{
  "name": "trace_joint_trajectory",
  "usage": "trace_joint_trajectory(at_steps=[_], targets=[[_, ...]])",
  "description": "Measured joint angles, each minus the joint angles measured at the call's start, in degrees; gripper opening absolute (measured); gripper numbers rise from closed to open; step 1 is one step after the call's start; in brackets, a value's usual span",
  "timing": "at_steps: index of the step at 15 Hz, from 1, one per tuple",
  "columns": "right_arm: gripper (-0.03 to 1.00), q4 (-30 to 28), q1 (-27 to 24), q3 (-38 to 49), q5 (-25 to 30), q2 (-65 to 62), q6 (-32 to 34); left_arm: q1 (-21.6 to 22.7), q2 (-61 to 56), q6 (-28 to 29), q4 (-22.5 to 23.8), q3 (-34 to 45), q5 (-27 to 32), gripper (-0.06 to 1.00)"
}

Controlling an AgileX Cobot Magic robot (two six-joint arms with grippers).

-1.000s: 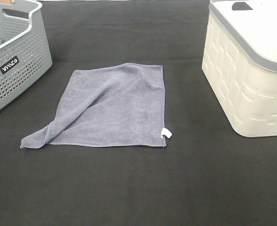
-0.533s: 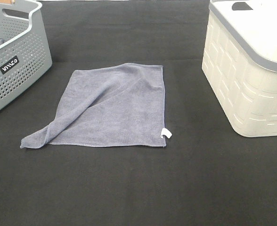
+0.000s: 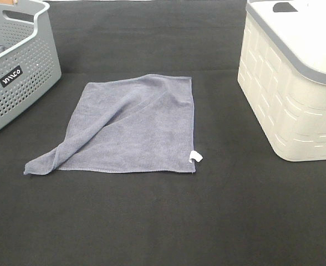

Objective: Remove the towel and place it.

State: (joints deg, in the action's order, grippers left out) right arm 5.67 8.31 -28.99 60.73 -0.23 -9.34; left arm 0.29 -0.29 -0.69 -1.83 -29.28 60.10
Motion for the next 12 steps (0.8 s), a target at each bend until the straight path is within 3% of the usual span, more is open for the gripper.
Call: trace_joint_trajectory(at_steps=[12], targets=[[0.68, 0.00, 0.00, 0.00, 0.00, 0.00, 0.00, 0.00, 0.00, 0.00, 0.00, 0.00, 0.00, 0.75]])
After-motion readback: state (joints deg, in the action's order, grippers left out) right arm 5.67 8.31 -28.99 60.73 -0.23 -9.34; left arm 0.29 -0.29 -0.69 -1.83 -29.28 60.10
